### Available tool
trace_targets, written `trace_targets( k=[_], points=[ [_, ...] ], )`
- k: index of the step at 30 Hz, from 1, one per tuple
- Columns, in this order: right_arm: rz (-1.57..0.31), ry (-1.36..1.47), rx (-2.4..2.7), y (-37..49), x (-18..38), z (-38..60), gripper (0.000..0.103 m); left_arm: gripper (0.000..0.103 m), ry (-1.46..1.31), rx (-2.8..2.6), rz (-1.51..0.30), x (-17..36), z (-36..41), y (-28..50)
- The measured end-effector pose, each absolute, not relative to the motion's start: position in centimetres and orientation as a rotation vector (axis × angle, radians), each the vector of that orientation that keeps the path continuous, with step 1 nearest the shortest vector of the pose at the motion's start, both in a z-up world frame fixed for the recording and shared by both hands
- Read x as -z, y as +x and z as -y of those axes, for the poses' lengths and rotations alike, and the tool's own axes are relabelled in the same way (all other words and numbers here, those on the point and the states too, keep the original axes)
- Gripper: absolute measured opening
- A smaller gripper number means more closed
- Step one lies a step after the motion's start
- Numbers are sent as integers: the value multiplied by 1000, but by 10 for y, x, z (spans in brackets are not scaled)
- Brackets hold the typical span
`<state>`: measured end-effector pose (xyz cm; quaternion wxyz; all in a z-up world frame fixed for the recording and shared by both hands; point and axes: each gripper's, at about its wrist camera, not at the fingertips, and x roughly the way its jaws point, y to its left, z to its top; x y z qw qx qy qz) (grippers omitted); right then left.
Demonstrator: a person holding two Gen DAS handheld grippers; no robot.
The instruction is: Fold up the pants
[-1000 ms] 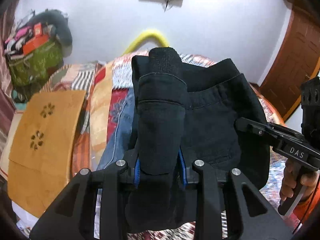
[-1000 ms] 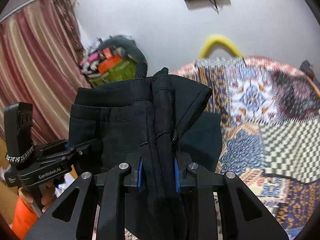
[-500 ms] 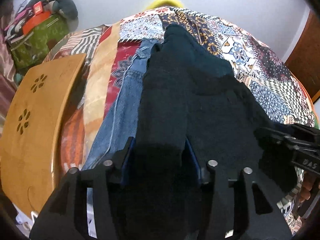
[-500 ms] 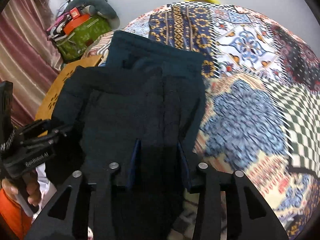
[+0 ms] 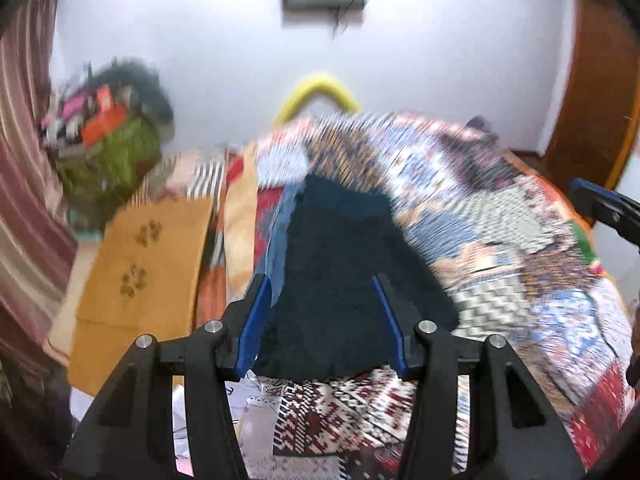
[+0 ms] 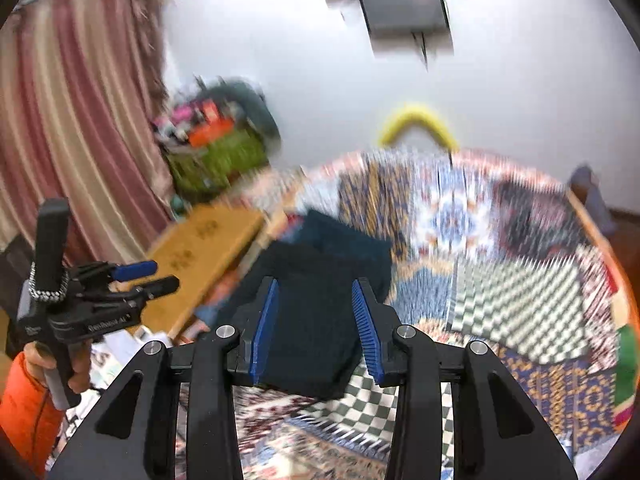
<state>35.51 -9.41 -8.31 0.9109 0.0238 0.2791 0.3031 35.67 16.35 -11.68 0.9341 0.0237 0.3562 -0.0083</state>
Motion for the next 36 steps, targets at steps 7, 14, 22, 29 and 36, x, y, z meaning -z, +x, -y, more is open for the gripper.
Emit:
trace_targets(
  k=[7, 14, 22, 29, 36],
  points=[
    [-332, 82, -677, 249, 15, 120, 35, 51, 69, 57, -488, 30, -115, 235],
    [-191, 71, -681, 164, -1, 129, 35, 57, 54, 11, -293, -6, -79, 128],
    [-147, 94, -638, 121, 8, 138, 67, 99, 33, -59, -172, -9, -56, 54],
    [-125, 78, -557, 112, 4, 136, 103, 103, 18, -82, -183, 0, -53, 40],
    [-132, 64, -539, 109, 10, 138, 103, 103, -8, -79, -192, 5, -59, 44]
  ],
)
